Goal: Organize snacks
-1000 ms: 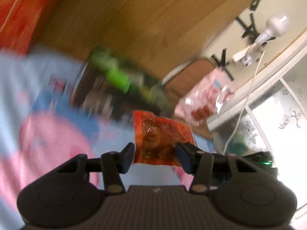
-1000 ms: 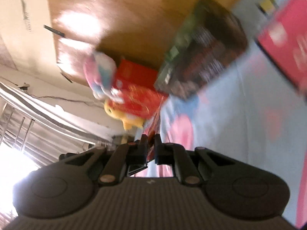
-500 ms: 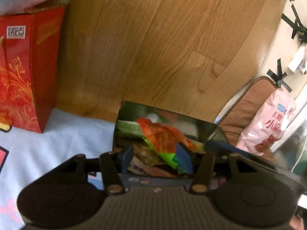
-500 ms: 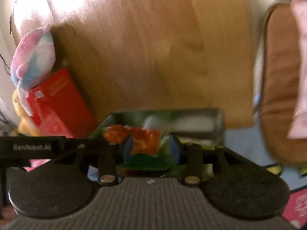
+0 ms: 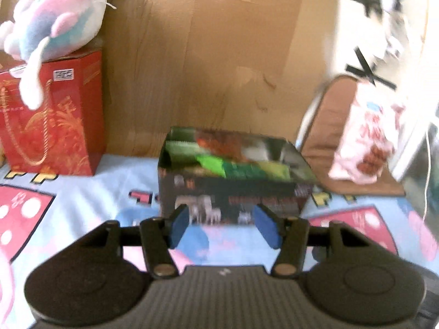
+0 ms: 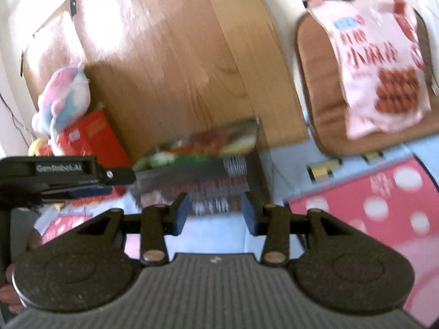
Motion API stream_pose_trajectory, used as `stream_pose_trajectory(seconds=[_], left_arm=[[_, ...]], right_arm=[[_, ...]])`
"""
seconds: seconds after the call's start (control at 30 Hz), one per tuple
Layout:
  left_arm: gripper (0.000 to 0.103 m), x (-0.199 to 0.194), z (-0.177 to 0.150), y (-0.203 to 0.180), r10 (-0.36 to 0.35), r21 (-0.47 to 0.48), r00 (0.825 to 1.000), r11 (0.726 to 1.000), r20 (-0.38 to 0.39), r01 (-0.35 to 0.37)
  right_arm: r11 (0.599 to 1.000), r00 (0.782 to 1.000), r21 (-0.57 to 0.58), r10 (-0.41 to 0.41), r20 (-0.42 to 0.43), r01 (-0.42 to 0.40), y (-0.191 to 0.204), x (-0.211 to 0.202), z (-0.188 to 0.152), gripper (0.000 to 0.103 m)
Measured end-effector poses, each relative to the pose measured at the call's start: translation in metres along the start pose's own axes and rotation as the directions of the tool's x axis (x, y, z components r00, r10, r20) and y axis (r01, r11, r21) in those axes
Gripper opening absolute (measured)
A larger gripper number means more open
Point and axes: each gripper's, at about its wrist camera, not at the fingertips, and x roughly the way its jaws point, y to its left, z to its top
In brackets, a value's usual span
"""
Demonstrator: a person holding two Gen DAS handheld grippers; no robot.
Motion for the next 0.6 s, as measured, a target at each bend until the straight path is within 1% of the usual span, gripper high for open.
stream_pose_trajectory(seconds=[0.13, 0.23, 0.3, 0.37, 0.4, 0.43, 0.47, 0.5, 0.57, 0.6], left_arm=[[0.054, -0.018, -0.027, -0.011, 0.027, 0.025, 0.999, 0.999, -0.021, -0.027], [0.055, -0.036, -0.044, -0.016, 0.06, 0.039, 0.998, 0.997, -0.016, -0.06], [0.058, -0.046, -0.052, -0.018, 0.078, 0.046, 0.997, 0.996, -0.01, -0.078], [0.066, -0.057, -0.062, -0.018, 0.093, 0.047, 0.996, 0.995, -0.005, -0.093], [0.069, -0.062, -0.067, -0.019, 0.103, 0.047, 0.995, 0.994, -0.001, -0.102], [0.076, -0.066, -0.07, -0.019, 0.114, 0.052, 0.993, 0.992, 0.006, -0.114], [0.083, -0.07, -0.074, -0.02, 0.127, 0.056, 0.992, 0.99, 0.014, -0.128], [0.086, -0.075, -0.078, -0.021, 0.142, 0.06, 0.99, 0.988, 0.023, -0.143], [0.096, -0.083, -0.085, -0.021, 0.154, 0.063, 0.988, 0.986, 0.03, -0.156], [0.098, -0.087, -0.088, -0.022, 0.162, 0.065, 0.986, 0.984, 0.034, -0.164]], right_arm=[[1.0, 1.0, -0.006, 0.004, -0.025, -0.004, 0.001, -0.024, -0.018, 0.046], [1.0, 1.0, 0.008, 0.014, -0.028, -0.014, 0.003, -0.042, -0.028, 0.048], [1.0, 1.0, 0.011, 0.016, -0.021, -0.015, 0.004, -0.055, -0.035, 0.055], [1.0, 1.0, 0.012, 0.013, -0.015, -0.013, 0.006, -0.066, -0.042, 0.059], [1.0, 1.0, 0.014, 0.016, -0.014, -0.016, 0.006, -0.071, -0.045, 0.059], [1.0, 1.0, 0.017, 0.02, -0.015, -0.02, 0.007, -0.077, -0.048, 0.06], [0.999, 1.0, 0.021, 0.024, -0.016, -0.024, 0.008, -0.082, -0.051, 0.063], [0.999, 1.0, 0.027, 0.023, -0.014, -0.023, 0.009, -0.086, -0.055, 0.07], [0.999, 1.0, 0.039, 0.015, -0.006, -0.015, 0.012, -0.096, -0.061, 0.077], [0.999, 1.0, 0.039, 0.016, -0.004, -0.016, 0.013, -0.099, -0.064, 0.078]])
